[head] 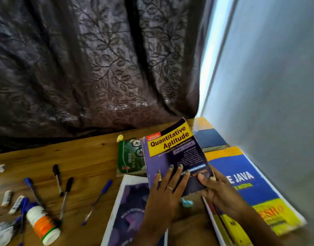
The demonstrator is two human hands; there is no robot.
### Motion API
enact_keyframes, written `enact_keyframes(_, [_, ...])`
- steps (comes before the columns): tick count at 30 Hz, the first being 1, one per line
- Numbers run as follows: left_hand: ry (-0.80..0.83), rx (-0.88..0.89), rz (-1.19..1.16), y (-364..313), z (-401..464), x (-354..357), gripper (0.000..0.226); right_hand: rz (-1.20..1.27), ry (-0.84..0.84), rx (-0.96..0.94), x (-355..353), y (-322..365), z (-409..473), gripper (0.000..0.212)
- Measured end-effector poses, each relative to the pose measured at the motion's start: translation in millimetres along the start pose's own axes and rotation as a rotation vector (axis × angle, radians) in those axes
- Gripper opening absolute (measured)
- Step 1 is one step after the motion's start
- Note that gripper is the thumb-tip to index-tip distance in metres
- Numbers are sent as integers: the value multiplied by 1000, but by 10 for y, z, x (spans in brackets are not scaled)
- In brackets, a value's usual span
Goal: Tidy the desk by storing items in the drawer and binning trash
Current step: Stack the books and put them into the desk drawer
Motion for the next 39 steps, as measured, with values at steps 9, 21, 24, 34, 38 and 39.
enact_keyframes(9, [-47,254,-109,-939,654,189,44,81,-187,-128,-1021,192,-643,42])
enact_keyframes(21, [320,332,-282,-1451,771,774,59,-77,-500,56,-1984,77,-876,39])
enact_keyframes(24, [208,153,-418,-1272,607,767,63,-211,-607,-9,-2058,163,-881,17])
enact_keyframes(34, [145,-179,-699,-1238,348,864,77,-919,-988,-199,-2175,288,-750,31])
enact_keyframes(38, [116,-204,-712,-1267,332,913,76,-1243,-1144,-283,-2033,256,-806,34])
enact_keyframes(39, [97,-211,-711,-1272,332,913,75,-1263,-1161,-305,-1970,241,-828,33])
Point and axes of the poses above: each hand's wrist, its own z-axis towards the middle knuckle, its own x-axis out of the palm, y = z × x, the point moved 6 cm from there along z, towards the middle knuckle, and after that the axes turned 15 degrees about x, right-handed, at the moved point
